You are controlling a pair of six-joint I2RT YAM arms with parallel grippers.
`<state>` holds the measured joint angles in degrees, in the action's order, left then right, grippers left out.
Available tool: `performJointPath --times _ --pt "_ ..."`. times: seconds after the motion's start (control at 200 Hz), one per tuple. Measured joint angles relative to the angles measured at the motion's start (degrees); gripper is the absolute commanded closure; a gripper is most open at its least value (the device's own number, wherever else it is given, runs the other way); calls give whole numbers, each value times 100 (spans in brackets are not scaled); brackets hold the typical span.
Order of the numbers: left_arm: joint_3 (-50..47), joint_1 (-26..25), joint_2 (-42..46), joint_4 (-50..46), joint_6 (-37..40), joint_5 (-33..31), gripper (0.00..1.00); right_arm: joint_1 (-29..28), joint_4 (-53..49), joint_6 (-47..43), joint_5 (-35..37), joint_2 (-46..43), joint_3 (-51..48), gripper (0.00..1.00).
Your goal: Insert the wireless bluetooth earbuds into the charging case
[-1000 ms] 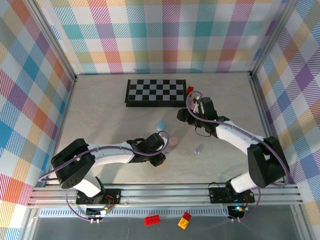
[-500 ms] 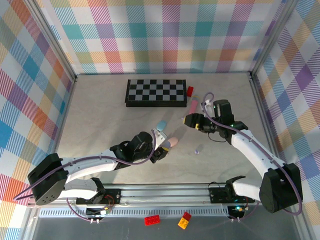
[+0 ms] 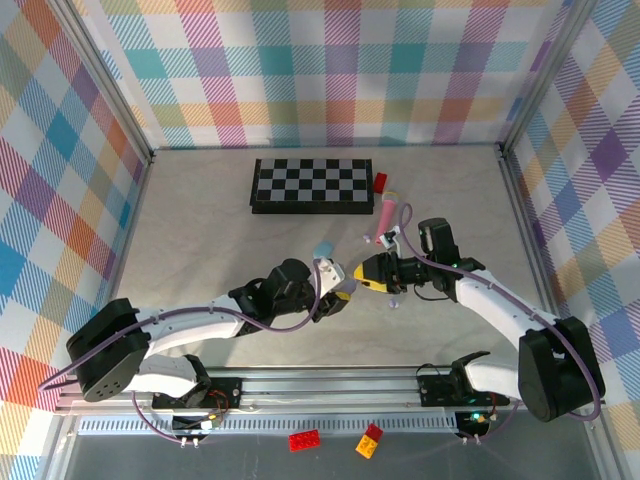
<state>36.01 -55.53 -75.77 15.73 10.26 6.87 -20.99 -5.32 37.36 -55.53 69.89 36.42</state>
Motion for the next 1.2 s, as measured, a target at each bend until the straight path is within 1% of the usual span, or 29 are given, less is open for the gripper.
performJointPath --times 0.19,0.32,0.495,0.55,0.63,0.655,0.71,0.785,0.83,0.93,1.07,1.145,1.2 --pt "160 -2 -72 103 15 127 63 -118 122 44 -76 136 0 45" --pt "267 -2 -74 103 59 179 63 -157 146 90 -74 179 0 57" --pt "284 -2 -79 96 116 238 63 -160 188 103 -70 188 0 69" --pt "284 0 -79 79 116 232 63 -160 201 83 -70 208 0 71" --pt "284 0 -79 59 116 223 63 -160 208 74 -66 219 0 71" --pt "284 0 -79 57 114 219 63 -160 210 74 -63 219 0 69" --pt "284 0 -79 55 116 212 63 -160 199 79 -46 219 0 61" --pt "284 0 -79 57 120 212 63 -160 184 74 -4 219 0 59" --pt "284 0 -79 57 120 212 63 -160 168 74 17 219 0 59" --pt "282 0 -79 48 122 210 63 -160 138 74 35 219 0 63" --pt "282 0 -79 -7 125 210 63 -160 138 31 46 219 2 71" --pt "282 0 -79 -31 122 210 63 -160 129 -20 61 219 2 70" --pt "282 -2 -79 -35 125 210 63 -166 114 -55 68 219 2 65"
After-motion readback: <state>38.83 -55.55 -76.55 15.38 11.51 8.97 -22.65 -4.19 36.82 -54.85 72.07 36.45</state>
